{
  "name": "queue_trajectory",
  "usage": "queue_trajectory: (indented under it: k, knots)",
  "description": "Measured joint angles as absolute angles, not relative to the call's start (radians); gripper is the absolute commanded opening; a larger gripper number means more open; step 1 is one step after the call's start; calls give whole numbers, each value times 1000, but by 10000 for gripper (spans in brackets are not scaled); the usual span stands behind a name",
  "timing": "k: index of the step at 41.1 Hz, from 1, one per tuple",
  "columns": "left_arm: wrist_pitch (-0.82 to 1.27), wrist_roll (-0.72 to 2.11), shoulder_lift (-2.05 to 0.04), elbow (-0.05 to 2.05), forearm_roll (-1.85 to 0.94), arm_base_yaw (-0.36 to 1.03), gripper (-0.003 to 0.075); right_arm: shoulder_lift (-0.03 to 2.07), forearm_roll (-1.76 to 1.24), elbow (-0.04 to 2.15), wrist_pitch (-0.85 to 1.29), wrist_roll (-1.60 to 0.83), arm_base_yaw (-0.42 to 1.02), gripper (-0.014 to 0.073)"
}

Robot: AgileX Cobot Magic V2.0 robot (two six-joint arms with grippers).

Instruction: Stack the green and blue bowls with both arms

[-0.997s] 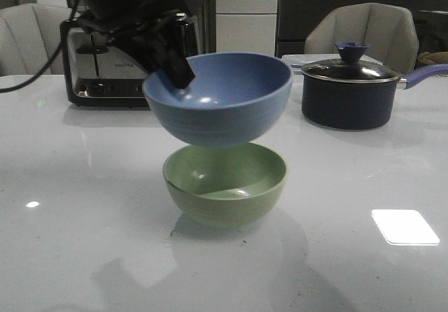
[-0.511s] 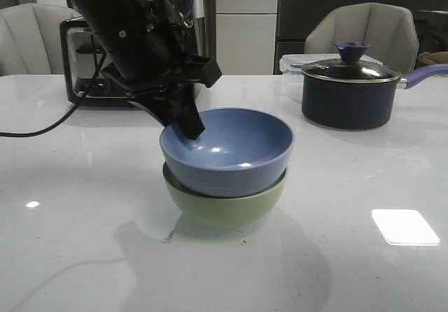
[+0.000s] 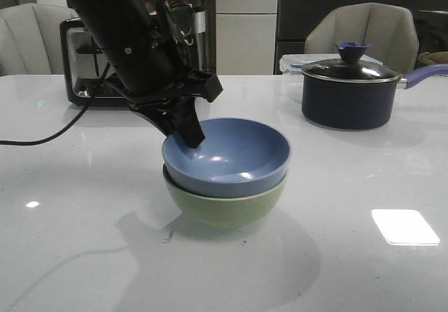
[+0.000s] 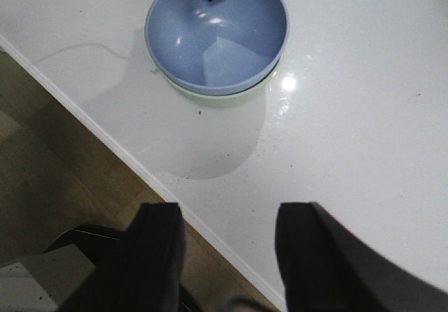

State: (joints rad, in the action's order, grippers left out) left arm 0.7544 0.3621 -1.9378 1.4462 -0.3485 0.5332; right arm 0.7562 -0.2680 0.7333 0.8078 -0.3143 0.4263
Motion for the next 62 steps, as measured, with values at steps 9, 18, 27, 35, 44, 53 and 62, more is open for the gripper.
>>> queue_trajectory:
  k: [9, 18, 27, 35, 44, 53, 62]
  knots:
    - [759, 362, -1938, 1448, -349, 533, 457, 756, -268, 733, 808, -314, 426, 426]
    - [792, 362, -1883, 1451, -341, 536, 456, 756, -268, 733, 808, -314, 426, 426]
    - [831, 362, -1705, 1393, -285, 583, 456, 756, -268, 733, 808, -314, 426, 426]
    - [866, 282, -1525, 1265, -161, 655, 456, 756, -268, 733, 808, -314, 426, 426]
    - [875, 135, -1286, 1112, -8, 689, 456, 756, -268, 733, 808, -314, 426, 426]
    - [841, 66, -1036, 968, 8, 689, 456, 756, -268, 733, 808, -314, 426, 426]
    - [826, 35, -818, 832, 9, 689, 456, 756, -268, 733, 808, -314, 426, 426]
